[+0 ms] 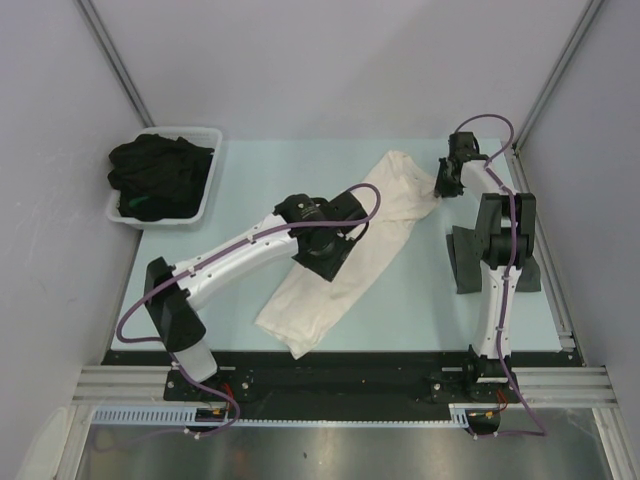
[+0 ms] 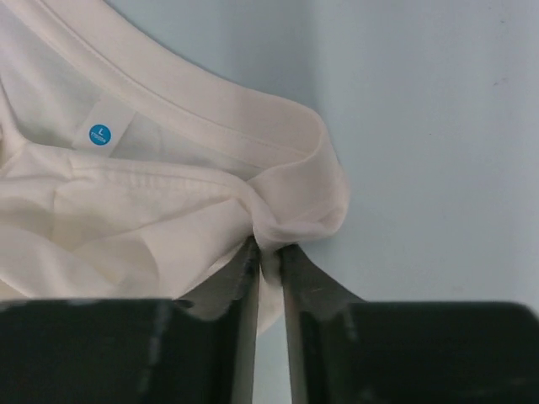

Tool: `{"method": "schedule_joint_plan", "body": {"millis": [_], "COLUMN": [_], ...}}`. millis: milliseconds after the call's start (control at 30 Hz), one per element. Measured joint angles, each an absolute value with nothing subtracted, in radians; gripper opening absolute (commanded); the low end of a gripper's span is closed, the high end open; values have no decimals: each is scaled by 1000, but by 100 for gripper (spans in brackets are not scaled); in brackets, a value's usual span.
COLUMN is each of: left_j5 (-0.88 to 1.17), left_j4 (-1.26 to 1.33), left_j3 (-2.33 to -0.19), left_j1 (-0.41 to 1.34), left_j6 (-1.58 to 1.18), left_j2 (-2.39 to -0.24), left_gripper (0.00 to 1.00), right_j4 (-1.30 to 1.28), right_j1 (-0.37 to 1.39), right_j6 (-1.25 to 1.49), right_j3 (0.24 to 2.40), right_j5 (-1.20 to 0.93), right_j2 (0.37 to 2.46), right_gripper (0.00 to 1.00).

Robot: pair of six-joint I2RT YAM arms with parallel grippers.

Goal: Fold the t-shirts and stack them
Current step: Rotate the tshirt 75degrees

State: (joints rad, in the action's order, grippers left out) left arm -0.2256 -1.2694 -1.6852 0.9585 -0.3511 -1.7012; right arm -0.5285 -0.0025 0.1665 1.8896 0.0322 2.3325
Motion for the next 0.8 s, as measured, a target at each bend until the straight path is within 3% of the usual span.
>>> {"method": "schedule_joint_plan", "body": {"millis": [167, 800], "left_j5": [-226, -222], "left_j4": [-1272, -1274], "left_j3": [-1689, -1670], "left_j1": [955, 950], "left_j6": [-352, -367], "left_j2": [-1710, -1726], "left_gripper": [58, 59], "right_j4": [-527, -603], "right_j1": [-7, -15], "right_j6": [167, 147], "right_j3": [1895, 2281], "right_j5": [5, -6], "right_j2": [2336, 2564], "right_gripper": [0, 0]}}
